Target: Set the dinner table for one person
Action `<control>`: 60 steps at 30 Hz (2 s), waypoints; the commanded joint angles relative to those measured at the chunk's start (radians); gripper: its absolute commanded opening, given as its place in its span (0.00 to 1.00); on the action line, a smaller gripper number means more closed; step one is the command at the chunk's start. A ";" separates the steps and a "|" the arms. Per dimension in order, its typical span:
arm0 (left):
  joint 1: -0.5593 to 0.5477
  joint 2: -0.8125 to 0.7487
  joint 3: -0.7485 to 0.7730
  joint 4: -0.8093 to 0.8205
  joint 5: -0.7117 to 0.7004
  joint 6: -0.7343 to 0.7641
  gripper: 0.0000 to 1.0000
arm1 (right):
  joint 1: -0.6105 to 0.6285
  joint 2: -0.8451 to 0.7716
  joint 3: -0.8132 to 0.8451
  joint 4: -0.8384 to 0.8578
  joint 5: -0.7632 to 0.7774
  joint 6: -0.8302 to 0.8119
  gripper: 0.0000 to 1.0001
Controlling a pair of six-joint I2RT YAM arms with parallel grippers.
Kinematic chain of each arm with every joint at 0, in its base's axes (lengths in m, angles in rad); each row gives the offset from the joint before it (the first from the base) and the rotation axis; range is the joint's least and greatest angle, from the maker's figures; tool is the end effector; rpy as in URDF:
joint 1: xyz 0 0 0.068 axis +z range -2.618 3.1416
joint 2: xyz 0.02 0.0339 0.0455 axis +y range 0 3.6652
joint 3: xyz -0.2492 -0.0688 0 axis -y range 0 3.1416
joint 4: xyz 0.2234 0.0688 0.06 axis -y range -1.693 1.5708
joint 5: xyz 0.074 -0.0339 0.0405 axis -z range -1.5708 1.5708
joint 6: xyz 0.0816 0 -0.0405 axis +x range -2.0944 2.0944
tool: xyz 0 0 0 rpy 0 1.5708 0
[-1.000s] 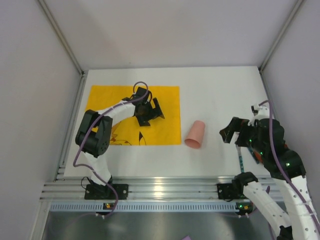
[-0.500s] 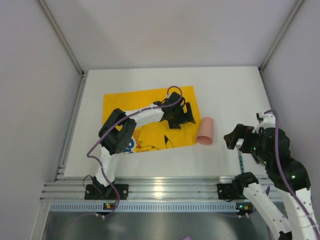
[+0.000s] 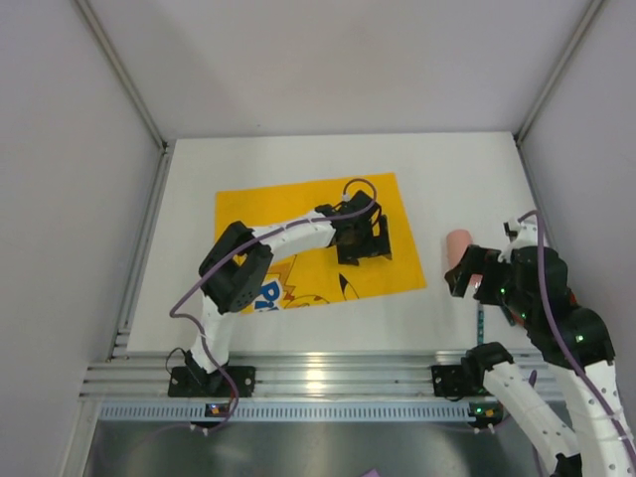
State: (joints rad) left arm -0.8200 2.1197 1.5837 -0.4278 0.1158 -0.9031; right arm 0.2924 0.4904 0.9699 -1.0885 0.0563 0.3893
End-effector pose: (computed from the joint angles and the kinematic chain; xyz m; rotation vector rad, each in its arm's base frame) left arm 0.3077 -0.3436 0.1362 -0.0640 2.7331 -0.7528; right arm 0.0954 0.0239 0.2982 0.1386 2.1929 0.3249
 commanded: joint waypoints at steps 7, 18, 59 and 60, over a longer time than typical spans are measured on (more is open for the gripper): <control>0.111 -0.328 -0.191 -0.285 -0.286 0.049 0.99 | 0.001 0.167 0.049 0.009 0.102 0.072 1.00; 0.211 -0.190 -0.130 -0.284 -0.390 0.254 0.99 | -0.045 0.300 -0.043 0.124 -0.029 0.184 1.00; 0.211 -0.155 -0.378 -0.068 -0.079 0.811 0.87 | -0.171 0.304 -0.295 0.430 -0.061 0.485 1.00; 0.209 -0.173 -0.381 -0.068 -0.087 0.796 0.88 | -0.171 0.310 -0.307 0.446 -0.030 0.512 1.00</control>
State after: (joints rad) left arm -0.5888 1.9305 1.2747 -0.4026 -0.0406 -0.1020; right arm 0.1341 0.8028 0.6743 -0.7326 -0.0280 0.8146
